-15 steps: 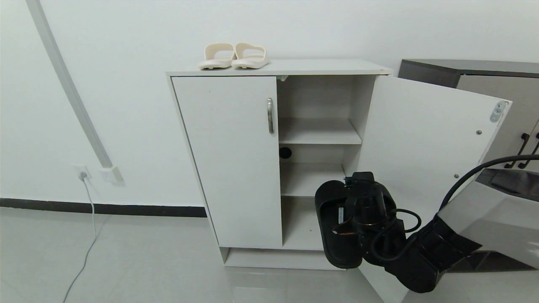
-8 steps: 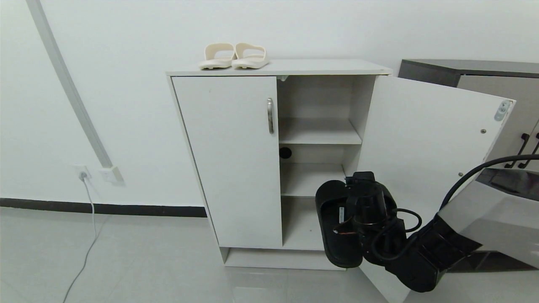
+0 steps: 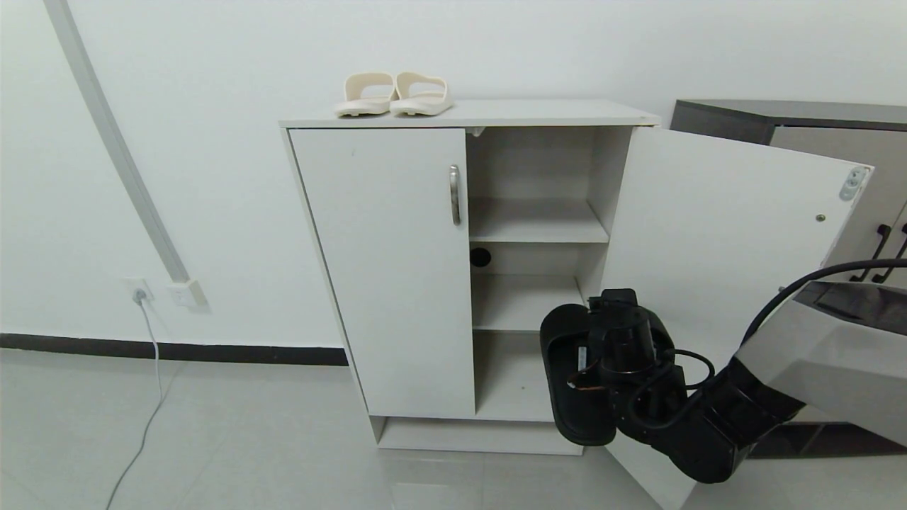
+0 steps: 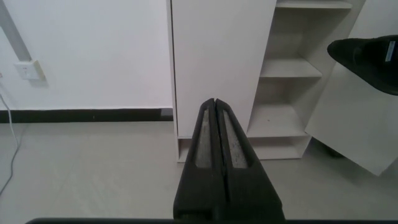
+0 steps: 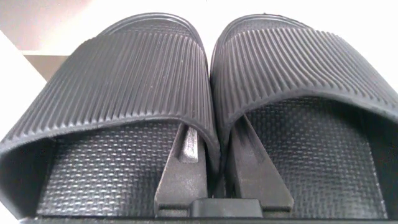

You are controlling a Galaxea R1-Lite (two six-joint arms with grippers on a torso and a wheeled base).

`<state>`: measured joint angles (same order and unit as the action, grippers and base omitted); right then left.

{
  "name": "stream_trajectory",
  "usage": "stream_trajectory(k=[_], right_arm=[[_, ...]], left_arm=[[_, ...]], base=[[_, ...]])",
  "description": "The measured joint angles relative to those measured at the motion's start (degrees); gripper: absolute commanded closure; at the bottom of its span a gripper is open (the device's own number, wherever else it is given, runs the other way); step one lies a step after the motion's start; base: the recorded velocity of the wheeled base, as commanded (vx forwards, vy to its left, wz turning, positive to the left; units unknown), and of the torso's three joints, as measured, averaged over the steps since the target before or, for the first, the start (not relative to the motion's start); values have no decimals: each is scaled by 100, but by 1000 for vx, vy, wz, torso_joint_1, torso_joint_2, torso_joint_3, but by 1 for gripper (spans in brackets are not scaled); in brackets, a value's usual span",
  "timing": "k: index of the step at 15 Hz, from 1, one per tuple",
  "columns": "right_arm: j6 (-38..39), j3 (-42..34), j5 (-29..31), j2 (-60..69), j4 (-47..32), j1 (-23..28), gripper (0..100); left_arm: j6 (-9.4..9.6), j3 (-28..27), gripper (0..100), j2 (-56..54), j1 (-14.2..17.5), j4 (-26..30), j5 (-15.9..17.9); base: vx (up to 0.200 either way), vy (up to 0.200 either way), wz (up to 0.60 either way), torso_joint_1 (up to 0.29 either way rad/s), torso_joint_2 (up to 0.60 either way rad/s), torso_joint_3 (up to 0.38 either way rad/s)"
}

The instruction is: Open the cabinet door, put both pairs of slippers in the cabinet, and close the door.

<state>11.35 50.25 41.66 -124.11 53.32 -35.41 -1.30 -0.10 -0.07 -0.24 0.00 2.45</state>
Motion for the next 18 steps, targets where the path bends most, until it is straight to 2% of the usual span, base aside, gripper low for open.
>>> stream_trajectory(k=[7, 10, 12, 16, 18], right_arm=[[9, 13, 2, -20, 55, -30, 100], [-55, -33, 2, -34, 312, -660, 100], [-62, 317, -16, -276, 336, -797, 100], [-40, 1292, -176, -992, 40, -717, 100], [-5, 1435, -176, -1175, -72, -681, 100]], left_arm=[[-2, 0, 100, 0, 6, 0, -5], [20, 0, 100, 0, 6, 0, -2], [35, 0, 100, 0, 6, 0, -2], [38, 0, 100, 0, 4, 0, 0], [38, 0, 100, 0, 0, 0, 1]], base=[[0, 0, 0, 0, 0, 0], [0, 0, 0, 0, 0, 0], [0, 0, 0, 0, 0, 0], [0, 0, 0, 0, 0, 0], [0, 0, 0, 0, 0, 0]])
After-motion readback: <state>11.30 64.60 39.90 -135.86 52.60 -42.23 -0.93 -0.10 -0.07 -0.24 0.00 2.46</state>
